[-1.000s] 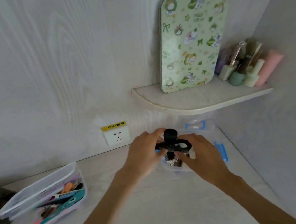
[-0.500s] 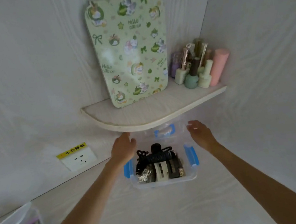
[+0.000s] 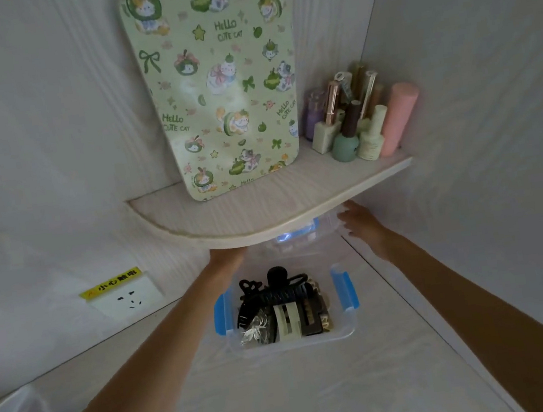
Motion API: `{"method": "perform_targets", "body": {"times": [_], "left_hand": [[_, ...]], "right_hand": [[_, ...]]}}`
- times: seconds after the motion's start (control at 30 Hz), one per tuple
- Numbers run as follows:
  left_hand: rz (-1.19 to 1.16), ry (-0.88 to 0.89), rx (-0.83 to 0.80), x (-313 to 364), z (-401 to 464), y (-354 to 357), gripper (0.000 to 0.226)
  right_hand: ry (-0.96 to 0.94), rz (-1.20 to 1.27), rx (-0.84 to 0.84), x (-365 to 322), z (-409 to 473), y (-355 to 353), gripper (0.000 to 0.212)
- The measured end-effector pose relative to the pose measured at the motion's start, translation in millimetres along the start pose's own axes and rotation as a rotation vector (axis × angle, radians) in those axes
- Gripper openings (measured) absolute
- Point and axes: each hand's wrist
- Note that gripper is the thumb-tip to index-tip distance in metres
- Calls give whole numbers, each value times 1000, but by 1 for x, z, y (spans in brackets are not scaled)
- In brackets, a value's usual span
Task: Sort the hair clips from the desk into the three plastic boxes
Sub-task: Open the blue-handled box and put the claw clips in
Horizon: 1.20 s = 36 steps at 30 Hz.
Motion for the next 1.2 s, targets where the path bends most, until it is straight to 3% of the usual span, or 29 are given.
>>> {"method": "perform_targets", "body": {"times": [0.1, 0.2, 0.3, 0.4, 0.53, 0.67, 0.73, 0.83, 1.03, 1.2], "left_hand": [[27, 33, 30, 1, -6, -9, 15], [136, 384, 73, -11, -18, -22, 8], [376, 744, 74, -37, -37, -42, 24], [505, 872, 63, -63, -59, -60, 37], [585, 769, 61, -89, -88, -70, 49], [488, 596, 263, -89, -96, -57, 26], [462, 421, 238, -85, -92, -48, 39], [480, 257, 157, -85, -84, -38, 54], [394, 171, 206, -83, -70, -30, 52], [299, 56, 246, -79, -66, -25, 59]], "right_hand": [[-95, 2, -38, 0, -30, -16, 45], [-122, 9, -146, 9, -62, -22, 29], [-115, 144, -323, 27, -81, -17, 32], [-153, 143, -208, 39, -98, -2, 24], [-282, 33, 36, 59, -113, 14, 29], [-371, -102, 113, 77, -123, 26, 46], [-377, -193, 125, 83, -127, 30, 54], [-348, -323, 115, 84, -128, 32, 53], [-195, -272, 234, 66, -115, 35, 33], [-72, -191, 212, 67, -101, 36, 46]]}}
Point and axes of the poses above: each hand's wrist, its own z-axis towards the middle knuckle, its own y-axis out of the palm, x = y × z, and after that the axes turned 2 degrees about y, right-handed
